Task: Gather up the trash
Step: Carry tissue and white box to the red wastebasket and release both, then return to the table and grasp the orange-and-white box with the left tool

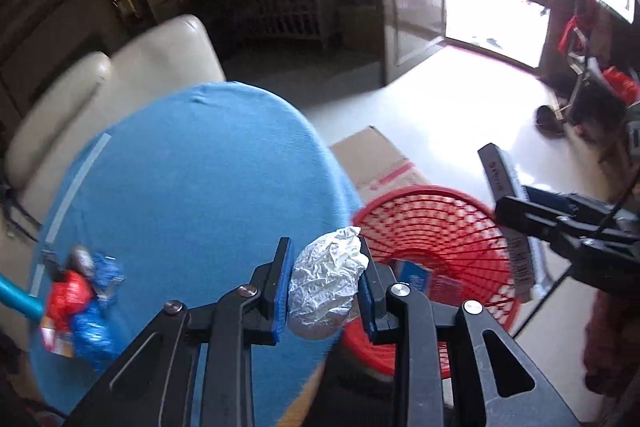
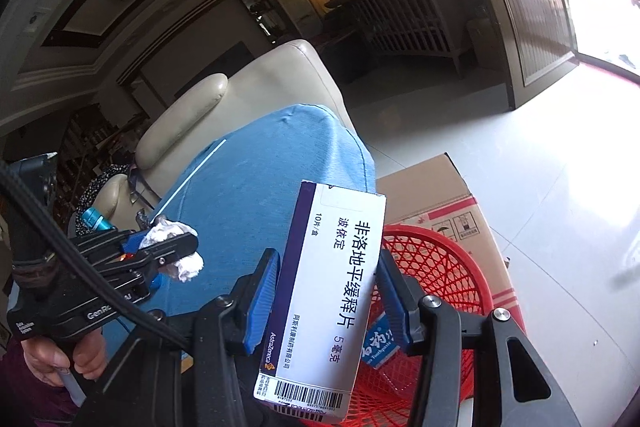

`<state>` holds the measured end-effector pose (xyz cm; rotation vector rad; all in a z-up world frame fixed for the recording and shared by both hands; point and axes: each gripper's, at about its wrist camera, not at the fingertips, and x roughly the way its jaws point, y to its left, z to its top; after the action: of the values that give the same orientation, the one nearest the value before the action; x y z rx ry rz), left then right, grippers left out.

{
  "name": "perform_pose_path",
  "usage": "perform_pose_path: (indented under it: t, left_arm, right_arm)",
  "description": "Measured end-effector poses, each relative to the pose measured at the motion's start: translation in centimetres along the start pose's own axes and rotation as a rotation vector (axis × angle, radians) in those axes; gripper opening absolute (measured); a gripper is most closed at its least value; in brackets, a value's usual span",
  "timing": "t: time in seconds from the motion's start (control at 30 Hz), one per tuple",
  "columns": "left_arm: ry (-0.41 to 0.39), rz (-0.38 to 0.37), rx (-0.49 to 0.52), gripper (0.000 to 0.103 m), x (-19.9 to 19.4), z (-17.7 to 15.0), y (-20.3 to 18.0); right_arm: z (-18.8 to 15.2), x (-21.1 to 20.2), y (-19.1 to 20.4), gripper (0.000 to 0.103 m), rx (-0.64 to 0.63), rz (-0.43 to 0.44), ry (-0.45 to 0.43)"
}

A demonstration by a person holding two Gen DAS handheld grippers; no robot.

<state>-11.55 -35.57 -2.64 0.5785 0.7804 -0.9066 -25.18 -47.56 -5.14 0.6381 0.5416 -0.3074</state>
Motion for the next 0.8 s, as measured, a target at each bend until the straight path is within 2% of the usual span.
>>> perform_pose_path:
  t: [0.2, 0.3, 0.37, 0.47, 0.67, 0.8]
  left_arm:
    - [0.045, -0.195, -0.039, 0.033, 2.1, -0.2, -0.4]
    - [0.056, -0.223, -0.037, 0.039, 2.7, -0.4, -1.0]
    - [0.055, -0.237, -0.034, 0.05, 2.9, -0.4, -1.0]
    - [0.022, -0.239, -0.041, 0.06, 2.3, -0.4, -0.5]
    - [0.008, -0.193, -0.072, 0.06, 1.4, -1.0, 1.8]
    - [0.0, -0.097, -0.125, 0.06, -0.2, -3.2, 5.6]
  right_arm:
    - [-0.3, 0.6, -1.7, 0.053, 0.042, -0.018, 0.023]
    - [-0.4, 0.8, -2.4, 0.053, 0.069, -0.027, 0.037]
    - [-0.5, 1.0, -2.7, 0.056, 0.085, -0.025, 0.05]
    - [-0.5, 1.1, -3.1, 0.064, 0.105, -0.03, 0.064]
    - [-0.2, 1.4, -2.7, 0.064, 0.103, -0.026, 0.059]
    - [0.1, 1.4, -1.3, 0.064, 0.067, -0.017, 0.048]
